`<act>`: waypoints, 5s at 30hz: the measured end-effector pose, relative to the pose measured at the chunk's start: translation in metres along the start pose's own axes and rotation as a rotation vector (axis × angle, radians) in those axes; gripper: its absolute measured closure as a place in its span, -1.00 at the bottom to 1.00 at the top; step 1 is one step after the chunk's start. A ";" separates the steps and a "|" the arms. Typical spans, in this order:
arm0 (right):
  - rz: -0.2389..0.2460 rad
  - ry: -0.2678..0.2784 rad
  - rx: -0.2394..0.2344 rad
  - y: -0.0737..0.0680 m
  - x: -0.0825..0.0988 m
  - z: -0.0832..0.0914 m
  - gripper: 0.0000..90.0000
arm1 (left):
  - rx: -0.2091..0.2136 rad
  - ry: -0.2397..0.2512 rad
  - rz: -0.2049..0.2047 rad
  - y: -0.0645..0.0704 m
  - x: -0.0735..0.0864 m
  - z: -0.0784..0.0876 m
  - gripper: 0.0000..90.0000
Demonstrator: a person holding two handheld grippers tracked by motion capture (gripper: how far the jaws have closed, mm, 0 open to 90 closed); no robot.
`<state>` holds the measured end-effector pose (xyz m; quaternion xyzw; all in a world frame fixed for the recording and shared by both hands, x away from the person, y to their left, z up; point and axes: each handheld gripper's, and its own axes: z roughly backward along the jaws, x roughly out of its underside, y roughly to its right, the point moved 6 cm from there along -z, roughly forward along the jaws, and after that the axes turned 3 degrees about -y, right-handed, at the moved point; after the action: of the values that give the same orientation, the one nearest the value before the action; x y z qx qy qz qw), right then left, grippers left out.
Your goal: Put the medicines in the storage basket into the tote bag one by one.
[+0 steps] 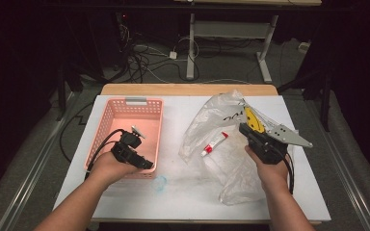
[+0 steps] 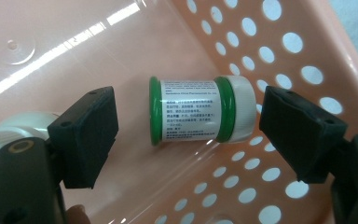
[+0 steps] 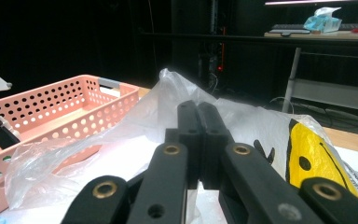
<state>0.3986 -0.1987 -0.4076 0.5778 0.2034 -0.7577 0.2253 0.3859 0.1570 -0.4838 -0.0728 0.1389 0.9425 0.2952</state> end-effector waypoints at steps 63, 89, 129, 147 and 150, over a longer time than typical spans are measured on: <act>-0.005 0.011 0.000 0.001 -0.002 0.003 1.00 | -0.002 0.162 0.025 -0.007 0.001 0.010 -0.22; -0.004 0.003 0.000 -0.001 0.000 0.002 1.00 | 0.011 0.516 -0.016 0.002 0.011 0.032 -0.22; 0.009 0.006 -0.003 -0.003 -0.001 0.002 1.00 | 0.045 0.726 -0.081 0.043 0.021 0.034 -0.22; 0.012 0.008 -0.004 -0.004 -0.001 0.003 1.00 | 0.109 0.716 -0.168 0.084 0.016 0.025 -0.22; 0.010 0.006 -0.004 -0.004 -0.001 0.003 1.00 | 0.107 0.714 -0.189 0.091 0.016 0.023 -0.22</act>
<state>0.3946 -0.1971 -0.4062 0.5808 0.2026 -0.7542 0.2298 0.3193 0.1013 -0.4457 -0.3939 0.2750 0.8177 0.3171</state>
